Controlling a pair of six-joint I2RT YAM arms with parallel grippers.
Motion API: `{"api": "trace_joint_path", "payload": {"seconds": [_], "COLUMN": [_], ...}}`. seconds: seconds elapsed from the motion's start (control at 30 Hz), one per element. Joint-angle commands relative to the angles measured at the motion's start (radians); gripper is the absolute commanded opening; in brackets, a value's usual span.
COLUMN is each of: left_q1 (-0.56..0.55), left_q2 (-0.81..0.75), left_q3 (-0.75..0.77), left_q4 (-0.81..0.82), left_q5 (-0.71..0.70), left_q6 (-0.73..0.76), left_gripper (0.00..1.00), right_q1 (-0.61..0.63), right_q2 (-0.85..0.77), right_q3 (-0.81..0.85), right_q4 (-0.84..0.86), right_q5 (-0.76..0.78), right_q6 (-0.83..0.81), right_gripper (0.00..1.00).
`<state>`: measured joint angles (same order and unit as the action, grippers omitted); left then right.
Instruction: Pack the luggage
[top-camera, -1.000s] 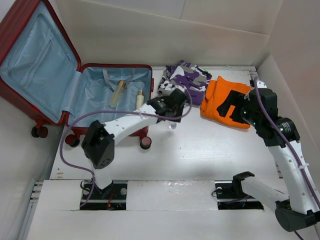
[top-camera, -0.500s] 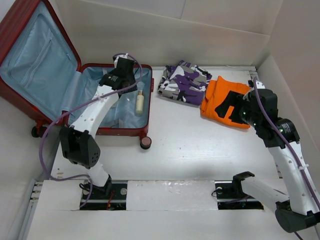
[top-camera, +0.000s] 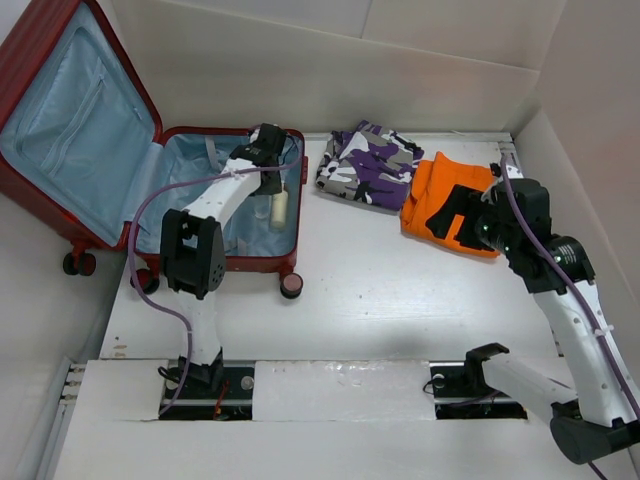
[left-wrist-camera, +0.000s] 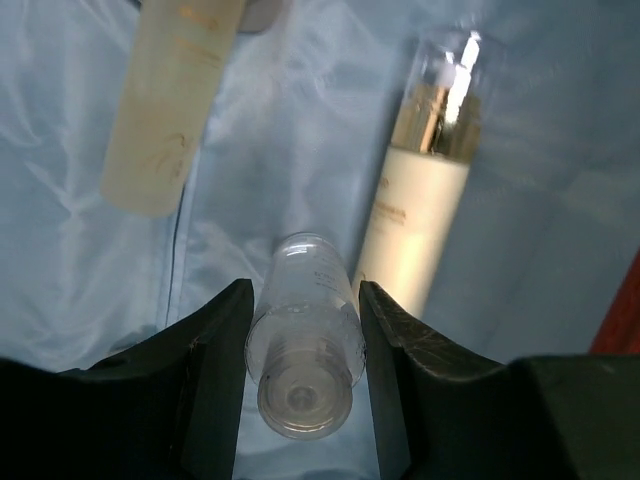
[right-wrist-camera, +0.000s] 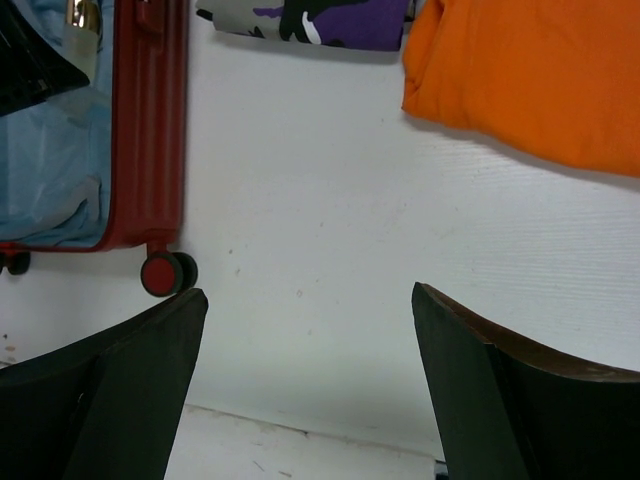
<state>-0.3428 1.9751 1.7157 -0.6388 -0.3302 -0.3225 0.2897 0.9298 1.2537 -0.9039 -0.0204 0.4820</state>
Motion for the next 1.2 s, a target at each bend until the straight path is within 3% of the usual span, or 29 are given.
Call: {"api": "trace_joint_path", "payload": {"seconds": [0.0, 0.1, 0.13, 0.33, 0.47, 0.67, 0.73, 0.83, 0.87, 0.9, 0.97, 1.03, 1.07, 1.1, 1.17], "left_q1": [0.016, 0.016, 0.016, 0.016, 0.016, -0.071, -0.105, -0.192, -0.214, -0.252, -0.278, -0.291, -0.291, -0.291, -0.291], "left_q2": [0.03, 0.051, 0.051, -0.002, -0.047, -0.123, -0.136, -0.136, -0.136, -0.127, -0.116, -0.107, -0.107, -0.107, -0.078], "left_q3": [0.064, 0.087, 0.087, 0.108, 0.162, 0.219, 0.208, 0.19, 0.19, 0.177, 0.156, 0.07, 0.033, -0.032, -0.063], "left_q4": [0.008, 0.017, 0.018, 0.051, 0.034, 0.028, 0.037, 0.09, 0.09, 0.129, 0.178, 0.315, 0.367, 0.42, 0.511], "left_q5": [-0.03, -0.03, -0.03, 0.057, 0.114, 0.254, 0.295, 0.374, 0.393, 0.439, 0.479, 0.564, 0.585, 0.598, 0.556], "left_q6": [0.022, 0.022, 0.022, 0.011, -0.01, -0.058, -0.09, -0.134, -0.151, -0.165, -0.209, -0.335, -0.39, -0.441, -0.556], "left_gripper": [0.32, 0.47, 0.57, 0.68, 0.63, 0.59, 0.53, 0.5, 0.5, 0.5, 0.49, 0.49, 0.5, 0.5, 0.52], "right_q1": [0.006, 0.006, 0.006, 0.006, 0.006, 0.006, 0.006, 0.006, 0.006, 0.006, 0.006, 0.006, 0.006, 0.006, 0.006], "right_q2": [0.012, 0.021, 0.021, 0.041, 0.041, 0.059, 0.06, 0.06, 0.05, 0.05, 0.05, 0.04, 0.027, 0.027, 0.015], "right_q3": [0.001, 0.001, 0.001, 0.01, 0.029, 0.085, 0.098, 0.098, 0.098, 0.098, 0.098, 0.098, 0.098, 0.098, 0.098], "right_q4": [0.054, 0.063, 0.063, 0.063, 0.063, 0.063, 0.063, 0.072, 0.072, 0.072, 0.072, 0.072, 0.072, 0.072, 0.072], "right_q5": [-0.003, -0.003, 0.008, 0.03, 0.06, 0.079, 0.089, 0.099, 0.109, 0.109, 0.129, 0.154, 0.163, 0.174, 0.174], "right_q6": [-0.014, -0.005, -0.005, -0.005, -0.005, 0.004, 0.004, 0.013, 0.013, 0.013, 0.026, 0.046, 0.046, 0.055, 0.064], "right_gripper": [0.89, 0.89, 0.89, 0.89, 0.89, 0.88, 0.88, 0.75, 0.51, 0.37, 0.25, 0.25, 0.3, 0.43, 0.55]}}
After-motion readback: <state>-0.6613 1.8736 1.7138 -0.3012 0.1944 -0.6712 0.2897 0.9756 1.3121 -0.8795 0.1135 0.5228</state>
